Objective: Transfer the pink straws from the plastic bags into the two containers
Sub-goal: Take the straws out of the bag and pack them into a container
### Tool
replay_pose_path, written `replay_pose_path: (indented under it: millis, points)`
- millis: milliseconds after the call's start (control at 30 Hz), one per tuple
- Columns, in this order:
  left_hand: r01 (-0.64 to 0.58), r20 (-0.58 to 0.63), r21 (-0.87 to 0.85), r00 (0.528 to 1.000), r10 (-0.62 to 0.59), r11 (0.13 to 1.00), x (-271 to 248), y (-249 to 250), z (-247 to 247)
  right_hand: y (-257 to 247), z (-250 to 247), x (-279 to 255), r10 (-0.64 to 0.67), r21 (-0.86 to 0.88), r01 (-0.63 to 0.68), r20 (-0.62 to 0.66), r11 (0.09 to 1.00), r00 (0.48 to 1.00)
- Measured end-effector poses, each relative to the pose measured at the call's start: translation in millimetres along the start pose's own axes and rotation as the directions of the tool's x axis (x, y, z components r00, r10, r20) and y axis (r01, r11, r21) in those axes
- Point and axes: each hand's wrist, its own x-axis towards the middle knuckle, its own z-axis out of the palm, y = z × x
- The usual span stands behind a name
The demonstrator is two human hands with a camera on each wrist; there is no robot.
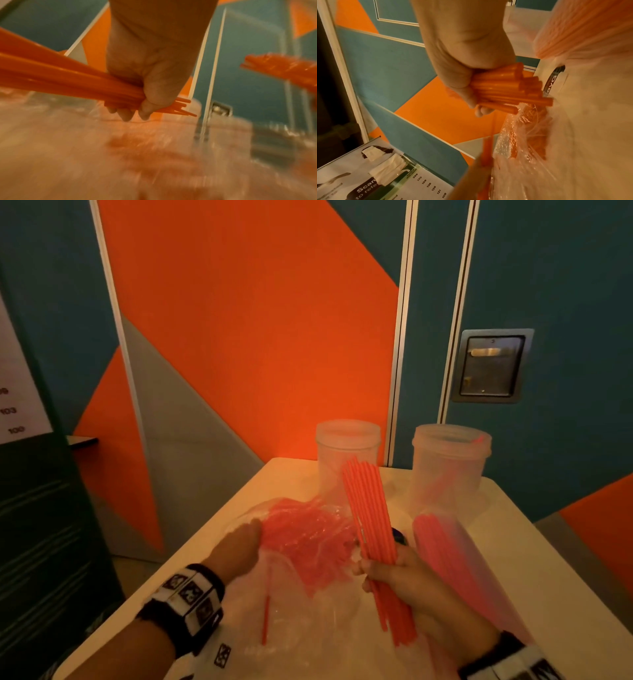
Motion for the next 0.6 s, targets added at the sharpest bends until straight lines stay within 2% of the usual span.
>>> replay_pose_path:
  millis: [33, 100, 133, 167, 200, 233, 267, 300, 400, 467, 533, 600]
  points:
    - [-0.008, -0.116, -0.08, 0.993, -0.002, 0.997, -3, 6, -17, 2, 1, 0, -0.024, 0.03, 0.025, -0.022, 0.999, 0.999]
    - [-0.138, -0.35, -0.335, 0.937, 0.013, 0.932, -17, 27, -51, 7, 5, -2, -0.098, 0.087, 0.103, -0.053, 0.991, 0.994]
    - [-0.246, -0.43, -0.493, 0.903, 0.012, 0.834, -29, 43, -65, 9, 8, -4, -0.147, 0.105, 0.154, -0.066, 0.983, 0.987]
    - [-0.355, -0.479, -0.652, 0.878, 0.0, 0.669, -46, 64, -78, 11, 11, -8, -0.201, 0.114, 0.209, -0.078, 0.971, 0.976]
    - [-0.417, -0.481, -0.768, 0.877, -0.007, 0.485, -62, 84, -88, 11, 15, -11, -0.251, 0.123, 0.26, -0.084, 0.958, 0.964]
    - [-0.432, -0.456, -0.839, 0.89, 0.004, 0.332, -76, 104, -90, 11, 20, -15, -0.291, 0.127, 0.3, -0.083, 0.946, 0.953]
    - [-0.416, -0.421, -0.884, 0.907, 0.022, 0.216, -87, 121, -87, 11, 24, -18, -0.324, 0.129, 0.332, -0.079, 0.934, 0.943]
    - [-0.39, -0.389, -0.911, 0.921, 0.033, 0.138, -92, 134, -78, 13, 27, -20, -0.35, 0.123, 0.358, -0.08, 0.926, 0.933]
    - [-0.375, -0.379, -0.921, 0.925, -0.015, 0.109, -97, 161, -47, 21, 26, -27, -0.384, 0.085, 0.396, -0.13, 0.914, 0.914]
    - [-0.342, -0.344, -0.938, 0.938, -0.045, 0.059, -98, 171, -30, 29, 20, -31, -0.394, 0.061, 0.405, -0.141, 0.912, 0.908]
    - [-0.295, -0.294, -0.956, 0.954, -0.052, -0.006, -100, 180, -18, 37, 15, -35, -0.385, 0.015, 0.39, -0.133, 0.921, 0.913]
    - [-0.262, -0.261, -0.965, 0.965, -0.035, -0.02, -101, 185, -10, 47, 8, -36, -0.357, -0.009, 0.358, -0.124, 0.934, 0.926]
